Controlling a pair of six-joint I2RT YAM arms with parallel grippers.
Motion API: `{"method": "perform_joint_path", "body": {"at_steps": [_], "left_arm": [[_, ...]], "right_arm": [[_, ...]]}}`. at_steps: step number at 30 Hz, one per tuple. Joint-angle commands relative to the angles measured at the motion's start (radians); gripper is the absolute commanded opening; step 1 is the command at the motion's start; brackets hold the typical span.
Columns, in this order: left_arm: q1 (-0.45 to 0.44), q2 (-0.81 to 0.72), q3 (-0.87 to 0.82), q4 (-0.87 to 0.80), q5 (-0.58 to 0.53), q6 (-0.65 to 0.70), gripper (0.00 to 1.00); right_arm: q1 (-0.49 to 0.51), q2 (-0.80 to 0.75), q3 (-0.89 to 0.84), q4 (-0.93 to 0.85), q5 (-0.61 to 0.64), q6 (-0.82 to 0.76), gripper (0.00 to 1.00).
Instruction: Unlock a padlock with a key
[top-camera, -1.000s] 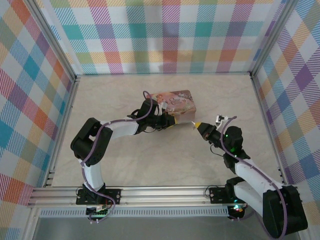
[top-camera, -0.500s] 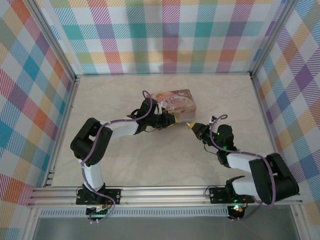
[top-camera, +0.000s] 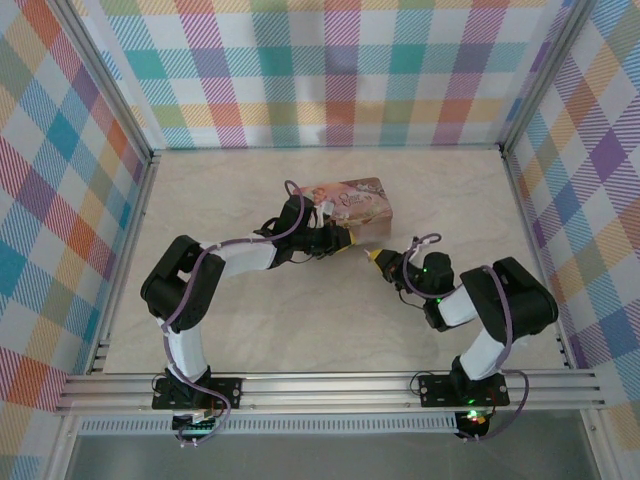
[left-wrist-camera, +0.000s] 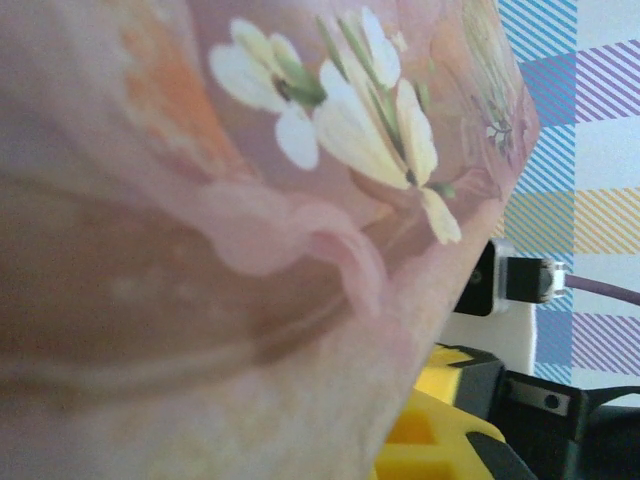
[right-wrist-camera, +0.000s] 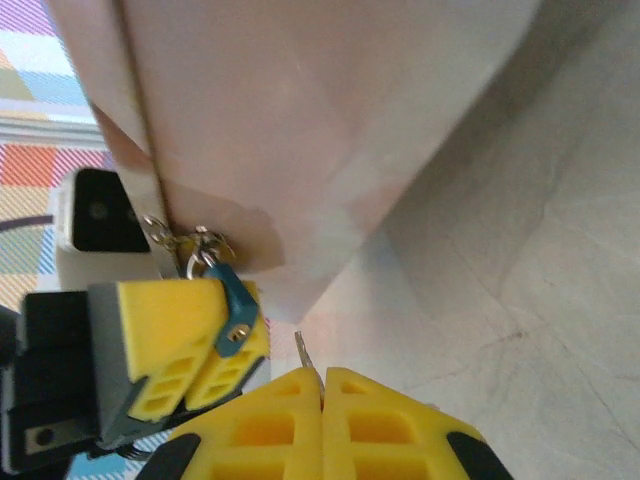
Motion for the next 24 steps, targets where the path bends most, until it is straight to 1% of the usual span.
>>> {"method": "perform_joint_path", "body": {"at_steps": [1,7,24], "left_arm": [[0.008,-0.053,-0.002,0.079,0.059,-0.032,0.11],[0.013,-0.05,-0.006,0.103,0.066,-0.048,0.11],[0.016,-0.047,-0.028,0.141,0.075,-0.068,0.1]], "right_arm": [[0.027,0.007,0.024,0.116,0.005,0.002,0.0],[0.035,0.034,0.037,0.116,0.01,0.008,0.0],[0.074,0.05,0.097,0.116,0.025,0.014,0.0]]}}
